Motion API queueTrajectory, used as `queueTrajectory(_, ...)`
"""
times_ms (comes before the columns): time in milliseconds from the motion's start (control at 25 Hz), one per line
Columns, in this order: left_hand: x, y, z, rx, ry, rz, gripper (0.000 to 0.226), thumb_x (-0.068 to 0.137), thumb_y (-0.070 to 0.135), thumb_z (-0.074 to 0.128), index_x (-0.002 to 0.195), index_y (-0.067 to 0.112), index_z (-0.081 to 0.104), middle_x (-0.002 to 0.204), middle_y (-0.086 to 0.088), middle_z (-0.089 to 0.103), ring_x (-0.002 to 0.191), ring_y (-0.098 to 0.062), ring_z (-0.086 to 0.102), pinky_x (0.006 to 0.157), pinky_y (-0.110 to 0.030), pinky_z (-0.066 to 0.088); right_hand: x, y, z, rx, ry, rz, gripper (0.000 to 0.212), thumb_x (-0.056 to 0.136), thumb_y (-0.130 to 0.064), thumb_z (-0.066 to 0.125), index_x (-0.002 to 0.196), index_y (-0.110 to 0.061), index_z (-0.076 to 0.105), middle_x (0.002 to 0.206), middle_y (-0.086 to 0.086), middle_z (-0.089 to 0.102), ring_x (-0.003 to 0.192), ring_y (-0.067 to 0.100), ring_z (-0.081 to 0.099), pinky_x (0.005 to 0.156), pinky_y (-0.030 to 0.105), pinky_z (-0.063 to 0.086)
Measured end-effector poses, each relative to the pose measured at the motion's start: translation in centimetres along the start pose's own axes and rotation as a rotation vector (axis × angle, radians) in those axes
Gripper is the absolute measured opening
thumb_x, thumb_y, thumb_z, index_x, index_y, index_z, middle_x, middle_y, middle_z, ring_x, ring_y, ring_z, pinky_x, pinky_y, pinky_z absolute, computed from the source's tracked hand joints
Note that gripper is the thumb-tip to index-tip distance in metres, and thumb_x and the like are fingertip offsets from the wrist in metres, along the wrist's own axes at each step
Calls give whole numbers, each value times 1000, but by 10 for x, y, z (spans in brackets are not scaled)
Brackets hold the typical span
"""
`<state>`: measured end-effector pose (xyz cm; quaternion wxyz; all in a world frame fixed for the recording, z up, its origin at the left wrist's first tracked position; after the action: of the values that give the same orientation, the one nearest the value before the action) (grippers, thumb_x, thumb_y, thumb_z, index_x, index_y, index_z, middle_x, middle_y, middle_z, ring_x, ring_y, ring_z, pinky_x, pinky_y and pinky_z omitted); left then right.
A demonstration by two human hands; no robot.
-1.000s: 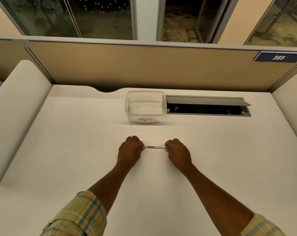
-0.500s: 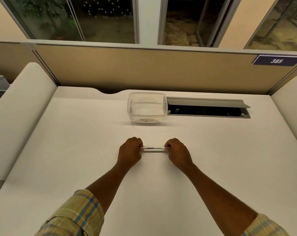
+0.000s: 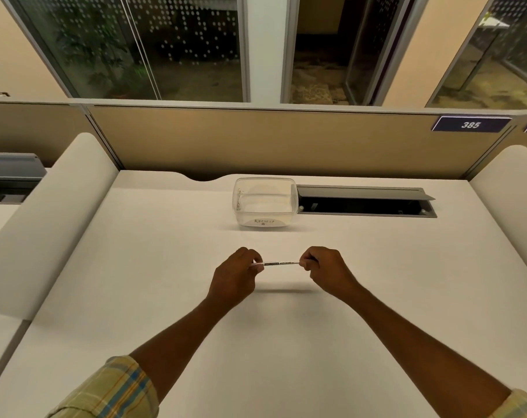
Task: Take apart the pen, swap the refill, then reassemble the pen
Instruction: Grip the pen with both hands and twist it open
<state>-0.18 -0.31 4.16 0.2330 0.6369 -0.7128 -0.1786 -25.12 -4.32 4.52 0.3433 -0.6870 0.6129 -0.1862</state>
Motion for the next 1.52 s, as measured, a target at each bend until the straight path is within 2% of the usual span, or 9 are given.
queueTrajectory(160,-12,12,-12,18,70,37,11,101,22,67,98,22,77,87,5,75,84,-22,68,65,-29,41,-15,-17,-14,82,-23,27,19,96,-9,70,80,-18,75,77,-1,76,63,10,63,62,25,51)
queueTrajectory(320,-20,19,-30,-9,117,59,9,98,18,72,97,19,81,85,2,78,80,-24,71,65,-27,43,-30,-31,-27,154,-62,44,17,97,-13,70,85,-15,82,69,-6,77,53,0,66,42,9,39)
queueTrajectory(480,-28,27,-48,-40,158,110,9,98,14,73,97,15,82,82,-2,76,77,-28,70,67,-41,56,-43,-46,-37,301,-103,48,20,101,-13,67,89,-12,82,77,2,80,59,8,68,50,10,42)
queueTrajectory(640,-35,37,-60,-14,183,142,12,98,14,72,101,18,83,80,-2,74,77,-28,69,64,-41,56,-53,-53,-39,355,-107,73,22,104,-12,62,92,-9,79,78,-3,80,65,11,69,53,17,43)
queueTrajectory(800,-40,42,-72,-36,217,175,13,96,11,73,101,16,84,79,-4,76,75,-30,71,64,-45,58,-61,-62,-40,440,-189,88,27,108,-18,57,98,-5,78,84,4,79,67,14,68,53,22,41)
queueTrajectory(1040,-48,53,-91,-29,261,253,20,89,13,65,95,15,84,77,-2,77,72,-29,73,60,-43,60,-79,-71,-46,434,-326,80,37,112,-22,48,100,-1,76,81,6,76,63,11,64,51,20,41)
queueTrajectory(1240,-52,61,-97,-11,210,193,15,92,11,70,93,17,83,78,0,77,74,-28,72,61,-42,58,-89,-82,-49,244,-1,-67,33,103,-5,58,75,-10,77,62,-8,67,54,0,55,53,11,42)
queueTrajectory(1400,-48,60,-100,-44,107,120,22,94,4,69,88,20,83,82,5,80,70,-15,66,62,-32,52,-95,-86,-45,80,207,-287,28,97,5,65,74,-5,75,69,-6,66,65,13,59,66,29,50)
queueTrajectory(1520,-46,59,-101,-124,19,66,25,97,7,68,83,23,82,66,18,70,57,-1,57,56,-24,40,-101,-89,-49,-48,369,-477,25,89,17,66,79,-4,76,74,2,71,68,22,65,66,35,54)
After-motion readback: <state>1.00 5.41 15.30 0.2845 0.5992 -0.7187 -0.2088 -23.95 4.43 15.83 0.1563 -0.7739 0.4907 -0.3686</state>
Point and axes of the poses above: each hand's wrist, its own x-axis towards the middle knuckle, its own z-axis out of the palm, y = z × x, the point moved 3 cm from there along x, towards the middle knuckle
